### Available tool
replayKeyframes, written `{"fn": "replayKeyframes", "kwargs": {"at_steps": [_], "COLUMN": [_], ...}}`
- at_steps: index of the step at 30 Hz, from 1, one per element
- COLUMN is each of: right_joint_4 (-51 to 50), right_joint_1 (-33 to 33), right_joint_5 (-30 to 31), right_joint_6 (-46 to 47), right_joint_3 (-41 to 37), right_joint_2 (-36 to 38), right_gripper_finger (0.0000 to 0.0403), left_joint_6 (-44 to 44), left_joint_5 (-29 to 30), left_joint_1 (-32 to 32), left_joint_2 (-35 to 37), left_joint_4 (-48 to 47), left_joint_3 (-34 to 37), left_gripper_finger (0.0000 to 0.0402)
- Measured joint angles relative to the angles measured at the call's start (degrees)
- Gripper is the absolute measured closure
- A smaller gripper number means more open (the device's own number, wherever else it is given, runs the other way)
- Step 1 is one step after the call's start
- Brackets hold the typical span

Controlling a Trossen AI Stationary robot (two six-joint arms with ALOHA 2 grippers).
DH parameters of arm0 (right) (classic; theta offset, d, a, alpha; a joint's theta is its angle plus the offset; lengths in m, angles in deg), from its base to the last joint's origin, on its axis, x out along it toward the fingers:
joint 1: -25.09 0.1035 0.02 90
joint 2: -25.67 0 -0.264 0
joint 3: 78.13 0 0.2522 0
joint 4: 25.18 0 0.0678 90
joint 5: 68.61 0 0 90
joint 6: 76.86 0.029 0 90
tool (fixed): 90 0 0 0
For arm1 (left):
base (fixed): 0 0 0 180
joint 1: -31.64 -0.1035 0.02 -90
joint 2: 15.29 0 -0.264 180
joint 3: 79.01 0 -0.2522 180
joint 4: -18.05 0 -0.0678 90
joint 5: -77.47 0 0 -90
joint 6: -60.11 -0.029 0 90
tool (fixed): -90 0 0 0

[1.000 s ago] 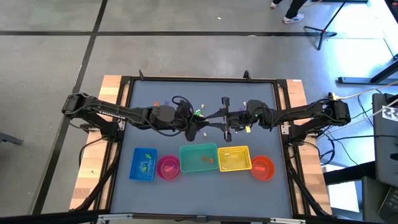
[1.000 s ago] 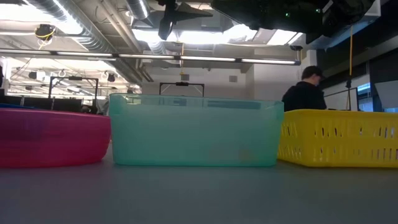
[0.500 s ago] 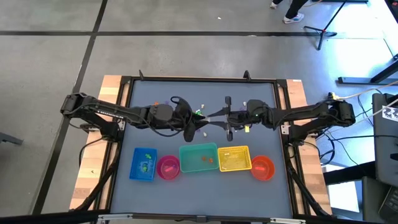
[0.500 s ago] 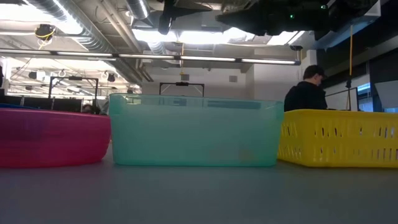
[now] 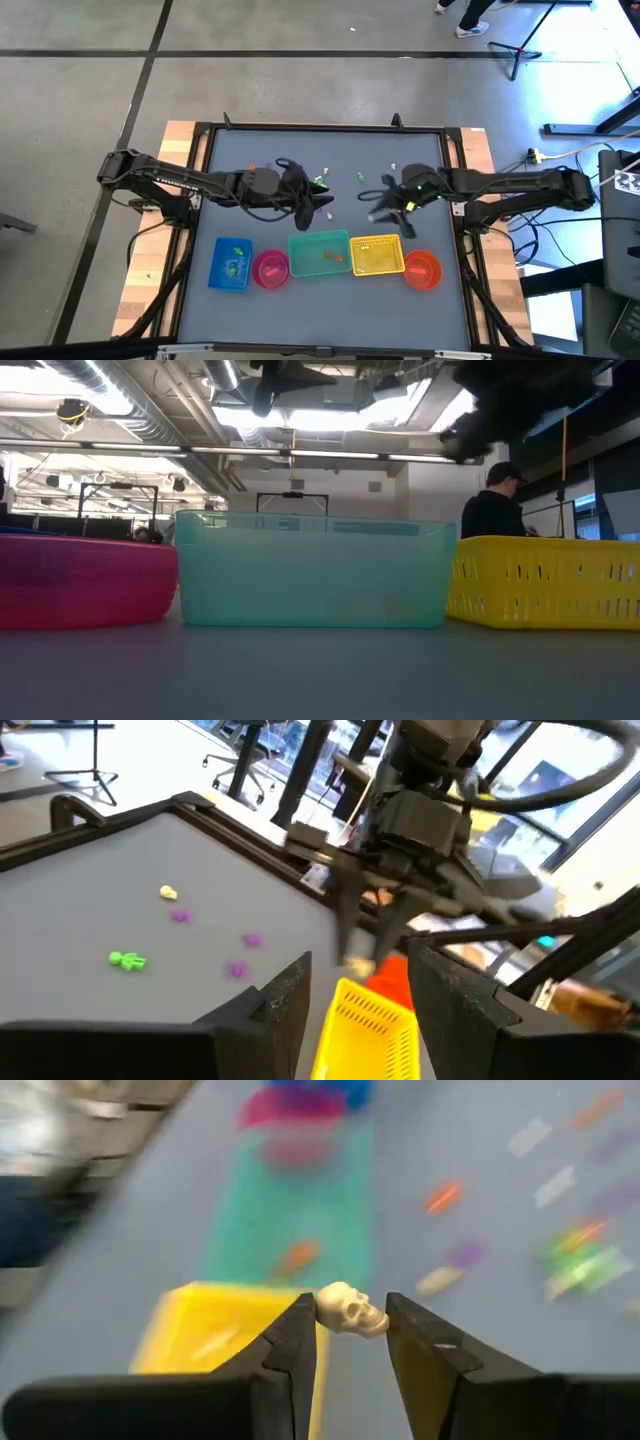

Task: Sort Halloween decoration
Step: Put the white skull toy into the orange bin, then put the purple spider toy into the pink bin

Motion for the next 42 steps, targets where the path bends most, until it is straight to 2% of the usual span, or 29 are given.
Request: {"fn": "replayKeyframes", "kwargs": {"at_steps": [3, 5, 11, 21, 29, 33, 36, 42], "right_joint_4": [-12.1, -19.6, -35.7, -36.8, -36.8, -36.8, -36.8, -36.8], "right_joint_1": [0.0, 0.3, 5.6, 14.4, 16.9, 16.9, 16.9, 16.8], "right_joint_5": [-7.0, -9.3, -9.4, -8.9, -8.8, -6.3, -5.1, -3.6], "right_joint_6": [7.6, 11.2, 14.2, 21.0, 22.7, 22.7, 22.7, 22.7], "right_joint_3": [0.0, 0.0, -0.3, -2.5, -2.5, -2.5, -2.5, -2.5], "right_joint_2": [2.5, 3.5, 3.8, 3.7, 3.7, 3.7, 3.7, 3.7], "right_gripper_finger": [0.0292, 0.0292, 0.0292, 0.0292, 0.0292, 0.0289, 0.0270, 0.0201], "left_joint_6": [-0.3, -0.4, -0.4, -0.4, -0.4, -0.4, -0.4, -0.4], "left_joint_5": [0.0, 0.0, 0.0, 0.4, 2.3, 2.3, 2.3, 2.4], "left_joint_1": [0.0, 0.0, 0.0, 0.0, 0.0, 0.0, 0.0, 0.0], "left_joint_2": [0.0, -0.1, -0.1, -0.2, -0.2, -0.2, -0.2, -0.2], "left_joint_4": [-0.4, -0.5, -0.6, -3.1, -3.6, -3.7, -3.8, -3.9], "left_joint_3": [0.0, 0.0, 0.0, 0.0, 0.0, 0.0, 0.0, 0.0], "left_gripper_finger": [0.0249, 0.0249, 0.0249, 0.0249, 0.0249, 0.0249, 0.0249, 0.0249]}}
